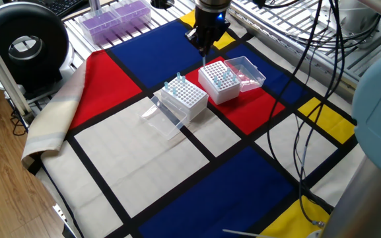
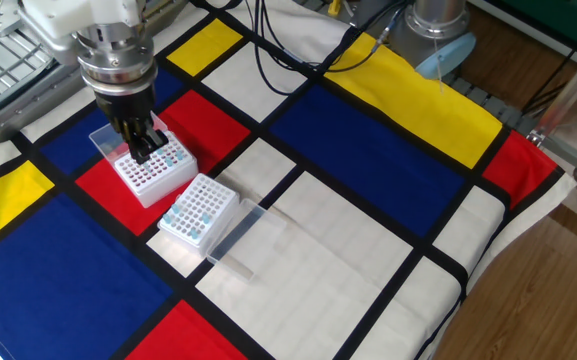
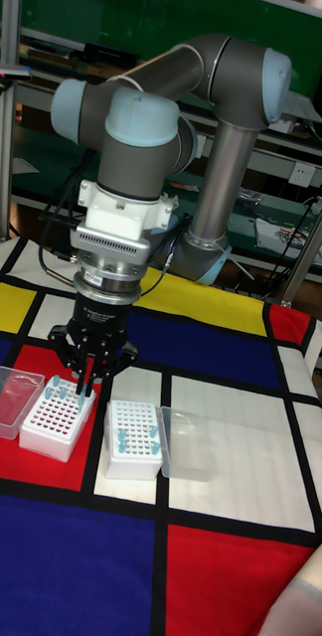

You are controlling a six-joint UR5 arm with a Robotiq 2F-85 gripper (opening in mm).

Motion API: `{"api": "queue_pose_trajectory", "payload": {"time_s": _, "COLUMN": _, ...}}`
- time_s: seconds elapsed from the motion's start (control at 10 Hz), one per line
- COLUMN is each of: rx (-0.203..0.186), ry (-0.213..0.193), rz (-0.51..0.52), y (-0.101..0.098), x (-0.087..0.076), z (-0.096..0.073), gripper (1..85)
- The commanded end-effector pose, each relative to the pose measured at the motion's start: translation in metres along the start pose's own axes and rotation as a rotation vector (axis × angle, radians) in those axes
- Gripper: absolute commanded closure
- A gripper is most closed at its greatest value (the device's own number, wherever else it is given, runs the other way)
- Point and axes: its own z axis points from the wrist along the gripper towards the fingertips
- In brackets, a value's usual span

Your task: Transfer all medium pipette tips from one holder to another

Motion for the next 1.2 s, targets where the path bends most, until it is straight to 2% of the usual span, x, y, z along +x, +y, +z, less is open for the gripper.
{"api": "queue_pose_trajectory", "payload": {"time_s": 0.0, "rx": -0.019, "ry": -0.024, "rz": 0.002, "y": 0.0, "x": -0.002, "z": 0.006, "gripper": 84.7}}
{"api": "queue_pose_trajectory", "payload": {"time_s": 0.5, "rx": -0.023, "ry": -0.047, "rz": 0.009, "y": -0.002, "x": 0.003, "z": 0.017, "gripper": 84.7}}
{"api": "queue_pose_trajectory", "payload": {"time_s": 1.1, "rx": -0.016, "ry": -0.033, "rz": 0.014, "y": -0.005, "x": 0.012, "z": 0.007, "gripper": 84.7}}
